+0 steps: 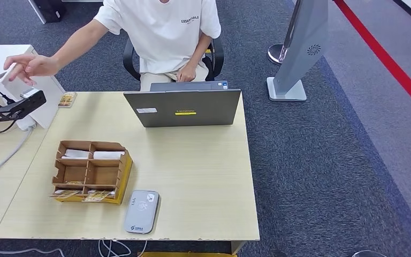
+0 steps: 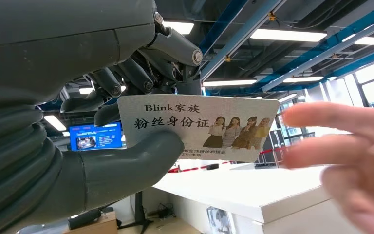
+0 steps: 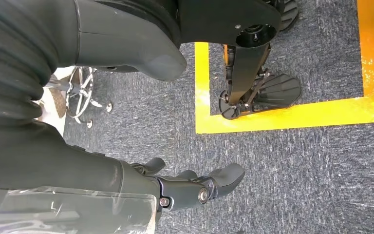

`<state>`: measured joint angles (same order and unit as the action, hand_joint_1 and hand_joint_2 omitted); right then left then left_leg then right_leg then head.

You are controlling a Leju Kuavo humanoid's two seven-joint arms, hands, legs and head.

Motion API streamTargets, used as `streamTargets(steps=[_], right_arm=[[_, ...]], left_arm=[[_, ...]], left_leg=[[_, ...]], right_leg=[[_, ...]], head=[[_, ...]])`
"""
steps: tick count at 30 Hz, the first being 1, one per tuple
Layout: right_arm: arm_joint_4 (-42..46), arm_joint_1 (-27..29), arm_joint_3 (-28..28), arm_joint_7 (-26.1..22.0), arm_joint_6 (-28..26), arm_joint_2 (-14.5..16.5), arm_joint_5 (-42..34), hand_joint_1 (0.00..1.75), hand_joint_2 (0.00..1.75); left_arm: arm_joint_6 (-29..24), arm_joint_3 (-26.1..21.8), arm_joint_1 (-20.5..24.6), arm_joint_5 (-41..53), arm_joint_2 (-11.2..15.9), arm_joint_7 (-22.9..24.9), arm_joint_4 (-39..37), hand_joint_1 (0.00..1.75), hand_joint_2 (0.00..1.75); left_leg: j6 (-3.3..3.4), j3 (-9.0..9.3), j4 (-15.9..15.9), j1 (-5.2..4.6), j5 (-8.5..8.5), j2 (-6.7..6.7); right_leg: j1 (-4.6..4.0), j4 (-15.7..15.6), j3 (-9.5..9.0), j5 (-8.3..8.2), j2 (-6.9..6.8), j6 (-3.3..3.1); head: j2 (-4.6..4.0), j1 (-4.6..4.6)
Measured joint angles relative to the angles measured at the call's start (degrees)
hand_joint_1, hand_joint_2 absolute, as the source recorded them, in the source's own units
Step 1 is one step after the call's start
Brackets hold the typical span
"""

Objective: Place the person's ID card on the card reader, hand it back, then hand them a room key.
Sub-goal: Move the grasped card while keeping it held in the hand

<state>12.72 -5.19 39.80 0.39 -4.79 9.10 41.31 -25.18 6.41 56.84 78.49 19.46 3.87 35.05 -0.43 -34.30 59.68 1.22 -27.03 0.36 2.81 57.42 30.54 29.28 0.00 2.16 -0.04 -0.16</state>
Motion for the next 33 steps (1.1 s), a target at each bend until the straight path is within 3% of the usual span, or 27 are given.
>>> streamTargets(steps=[6, 10, 18, 21, 25, 33], right_arm=[[-0.04, 0.1, 0.0, -0.21, -0.08, -0.03, 0.0, 0.0, 1.75], [-0.07, 0.41, 0.01, -0.6, -0.52, -0.03, -0.35, 0.0, 1.75], [-0.13, 1.47, 0.86, -1.68, -1.54, -0.03, -1.26, 0.0, 1.75], [-0.13, 1.83, 1.51, -1.72, -1.75, -0.03, -1.38, 0.0, 1.75], [-0.13, 1.98, 1.75, -1.77, -1.81, -0.03, -1.51, 0.0, 1.75], [-0.13, 2.06, 2.56, -1.8, -1.85, -0.03, -1.58, 0.0, 1.75]], left_arm=[[-0.24, 0.24, -0.75, -0.16, -0.05, 0.36, -0.11, 1.75, 1.75], [-1.49, 0.62, -4.62, -1.22, -1.01, -0.65, 4.27, 1.75, 1.75], [-1.62, 7.07, -25.48, -1.34, -6.76, -0.85, 36.81, 1.75, 1.75], [-1.68, 9.83, -30.74, -1.1, -7.83, -0.78, 45.93, 1.75, 1.75], [-1.56, 11.01, -33.6, -1.2, -8.28, -0.77, 51.99, 1.75, 1.75], [-0.2, 12.78, -36.03, -2.06, -8.44, -2.27, 56.75, 1.75, 1.75]], left_leg=[[0.0, 0.01, 0.0, 0.0, 0.0, 0.0], [0.0, 0.01, 0.01, -0.01, 0.0, 0.0], [0.03, -0.06, 0.01, -0.06, -0.11, 0.15], [0.03, -0.06, 0.01, -0.06, -0.15, 0.23], [0.02, -0.05, -0.02, -0.01, -0.13, 0.21], [0.0, -0.05, -0.02, 0.0, -0.08, 0.18]], right_leg=[[0.0, 0.0, 0.02, 0.0, 0.0, 0.0], [0.02, -0.01, 0.02, 0.0, -0.01, 0.0], [0.07, -0.15, 0.05, -0.02, 0.13, 0.05], [0.07, -0.17, 0.1, -0.03, 0.19, 0.06], [0.01, -0.16, 0.11, -0.02, 0.16, 0.05], [0.01, -0.14, 0.07, -0.05, 0.14, 0.04]], head=[[0.0, -0.01], [0.0, -0.01], [0.0, 0.09], [0.0, 0.12], [0.0, 0.09], [0.0, 0.06]])
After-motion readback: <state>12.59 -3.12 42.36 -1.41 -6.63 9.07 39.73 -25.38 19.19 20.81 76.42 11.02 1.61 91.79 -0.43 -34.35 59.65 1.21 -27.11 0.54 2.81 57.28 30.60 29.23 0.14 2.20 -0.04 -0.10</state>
